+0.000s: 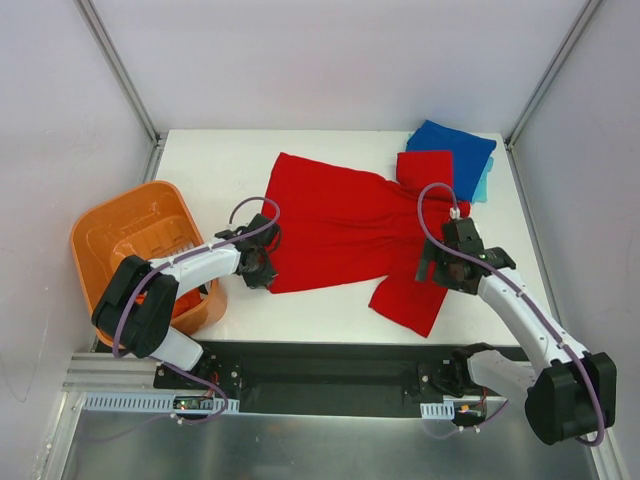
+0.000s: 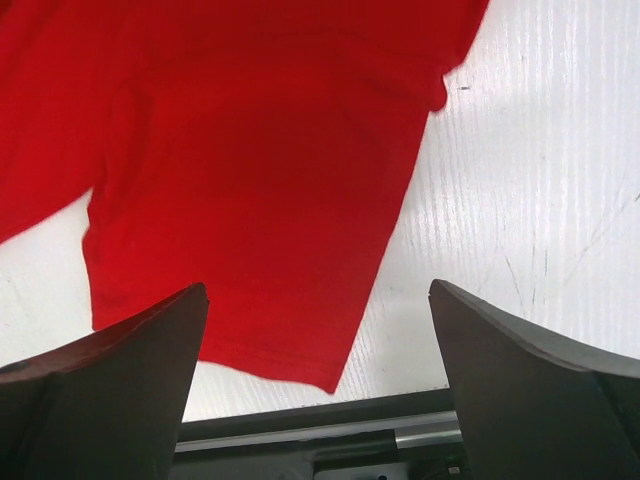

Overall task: Fold and stack the t-shirts
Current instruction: Flatten the tshirt out

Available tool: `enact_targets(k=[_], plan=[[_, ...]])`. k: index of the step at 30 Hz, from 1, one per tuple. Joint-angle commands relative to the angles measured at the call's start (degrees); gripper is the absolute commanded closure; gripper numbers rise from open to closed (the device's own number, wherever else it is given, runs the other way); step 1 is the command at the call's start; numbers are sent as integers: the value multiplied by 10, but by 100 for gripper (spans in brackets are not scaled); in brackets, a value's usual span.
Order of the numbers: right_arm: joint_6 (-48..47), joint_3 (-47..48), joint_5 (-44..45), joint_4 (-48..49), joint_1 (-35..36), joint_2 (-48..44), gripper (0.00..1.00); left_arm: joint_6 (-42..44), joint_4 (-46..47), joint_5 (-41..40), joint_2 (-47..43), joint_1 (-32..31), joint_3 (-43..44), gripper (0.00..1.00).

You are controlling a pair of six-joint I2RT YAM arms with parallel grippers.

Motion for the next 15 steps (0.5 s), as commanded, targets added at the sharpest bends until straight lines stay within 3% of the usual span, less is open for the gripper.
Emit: enact_targets(k=[1, 8, 15], plan=[[24, -8, 2, -9, 20, 4, 3, -3, -23, -15, -5, -8, -11, 100], [80, -32, 4, -36, 123, 31, 1, 3, -26, -4, -28, -8, -6, 100], [121, -63, -10, -53, 204, 56, 7, 3, -27, -4, -42, -8, -6, 100]])
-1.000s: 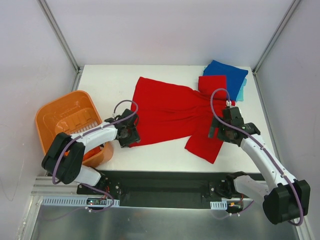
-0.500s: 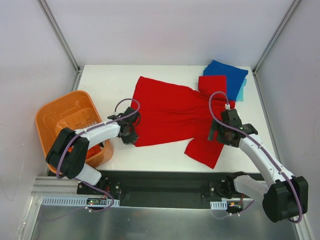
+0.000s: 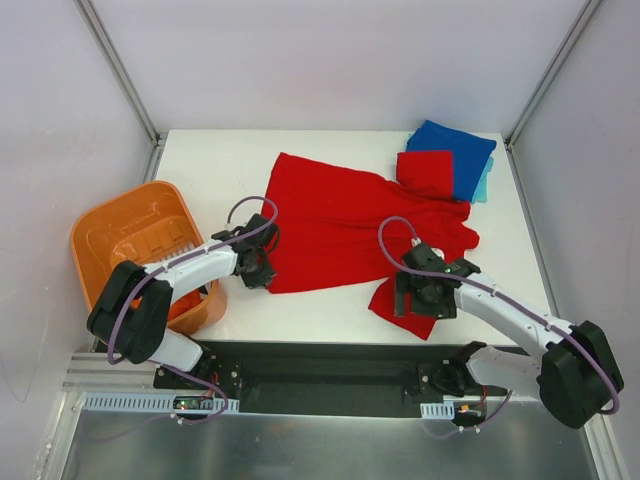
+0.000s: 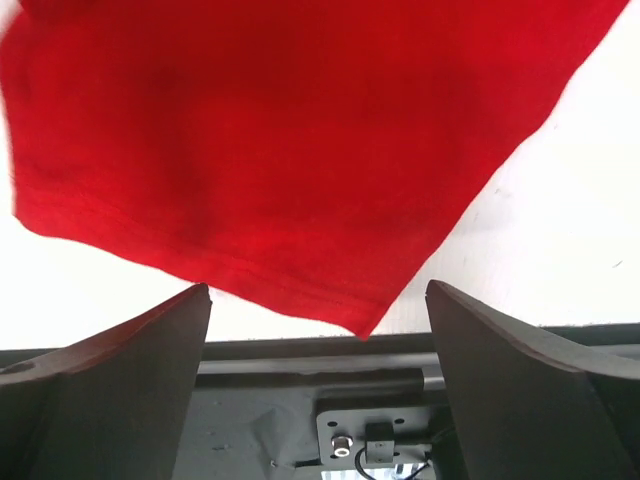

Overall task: Fold and stack the t-shirts
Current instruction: Flatten the tshirt out

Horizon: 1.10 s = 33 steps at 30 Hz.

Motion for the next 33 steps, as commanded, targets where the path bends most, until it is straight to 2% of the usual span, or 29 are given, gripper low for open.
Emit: enact_targets(k=[1, 6, 11, 14, 15, 16, 17, 22, 23, 25, 28, 29, 33], plan=[[39, -17, -11, -11, 25, 18, 9, 2, -17, -4, -22, -7, -3, 100], [65, -21, -47, 28, 50, 55, 18, -1, -18, -2, -22, -7, -6, 100], [82, -21, -54, 24, 63, 57, 23, -5, -18, -3, -29, -7, -12, 100], [97, -10, -54, 13, 63, 82, 36, -5, -17, -2, -36, -7, -13, 100], [103, -6, -52, 11, 63, 90, 48, -4, -18, -4, -38, -7, -12, 100], [103, -2, -49, 8, 62, 97, 52, -4, -17, -5, -40, -7, -12, 100], [103, 6, -48, 3, 64, 110, 62, -4, -17, -5, -41, -7, -12, 100], [107, 23, -40, -12, 68, 134, 83, -4, -17, -6, -46, -7, -15, 100], [107, 26, -38, -26, 72, 131, 99, -4, -17, -8, -47, -7, -16, 100], [116, 40, 7, -64, 83, 119, 99, -3, -18, -4, -54, -7, -18, 100], [125, 63, 49, -170, 97, 60, 99, 4, -18, 17, -82, -7, -27, 100], [117, 66, 46, -216, 101, 22, 99, 4, -19, 21, -94, -7, -32, 100], [90, 79, -17, -289, 107, -82, 99, -3, -20, 47, -173, -10, -61, 100]])
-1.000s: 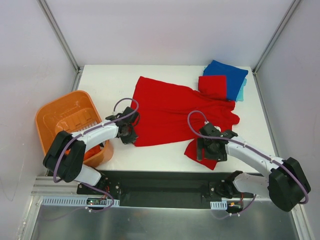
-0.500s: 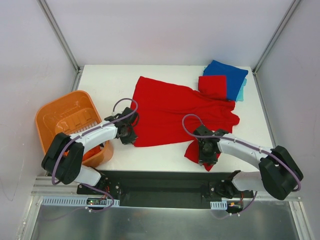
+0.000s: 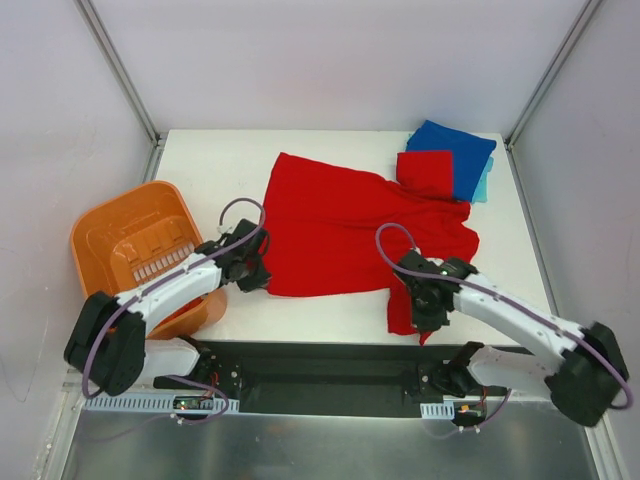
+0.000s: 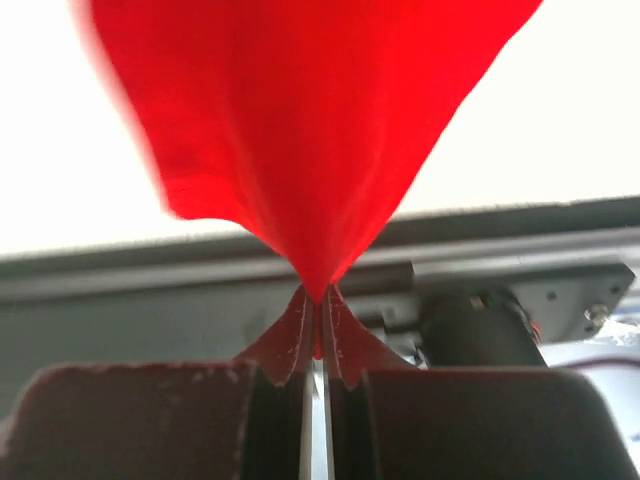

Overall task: Fold and stack the t-shirts
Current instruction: Flatten the tshirt out

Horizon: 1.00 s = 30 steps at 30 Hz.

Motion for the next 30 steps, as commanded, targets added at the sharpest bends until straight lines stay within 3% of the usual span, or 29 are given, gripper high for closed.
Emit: enact_targets(k=[1, 8, 18, 30], plan=[[-10, 33, -46, -153, 9, -116, 99, -4, -18, 36, -89, -10, -37, 100], [14, 44, -146, -213, 62, -202, 99, -13, -42, 82, -175, -15, -66, 100], [81, 148, -183, -288, 193, -205, 99, -23, -112, 81, -280, -20, -56, 100], [114, 193, -120, -366, 224, -181, 99, -30, -144, 72, -306, -20, -51, 100]])
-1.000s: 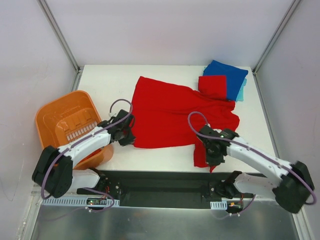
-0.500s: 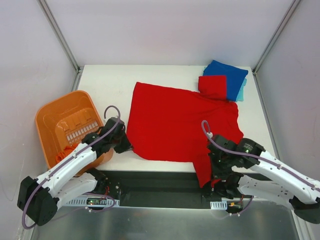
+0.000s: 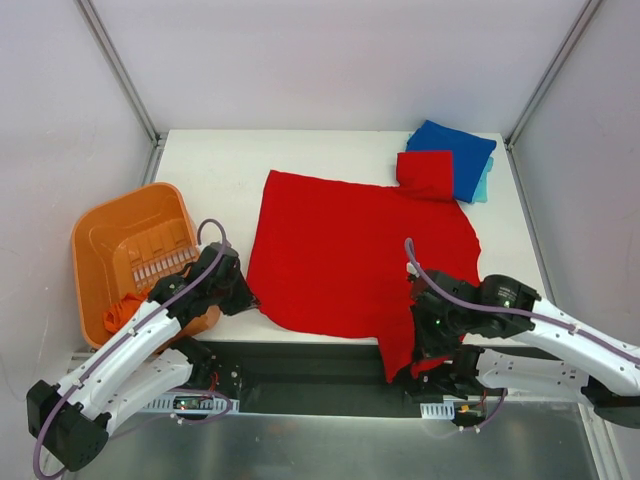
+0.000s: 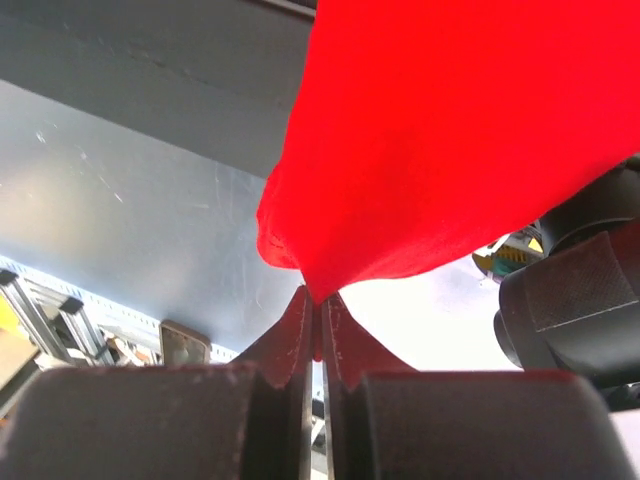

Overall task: Fold and stack the t-shirts
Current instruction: Flatten the tshirt out, then fold the tshirt

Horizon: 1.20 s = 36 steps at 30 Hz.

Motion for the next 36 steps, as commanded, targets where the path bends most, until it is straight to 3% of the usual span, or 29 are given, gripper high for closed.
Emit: enact_targets(k=[1, 6, 10, 15, 24, 36], plan=[[26, 37, 44, -194, 4, 4, 99, -4, -13, -10, -4, -5, 15, 100], [-2, 73, 129, -195, -42, 19, 99, 3, -13, -27, 35, -5, 50, 100], [-84, 89, 181, -195, -155, 50, 99, 6, -11, -70, 76, -5, 82, 100], [-147, 137, 260, -177, -222, 99, 99, 4, 0, -99, 142, -5, 120, 100], [-226, 167, 316, -66, -333, 174, 99, 17, 6, -148, 249, 7, 198, 99], [-292, 226, 351, 23, -416, 317, 99, 48, 26, -129, 384, 84, 271, 100]])
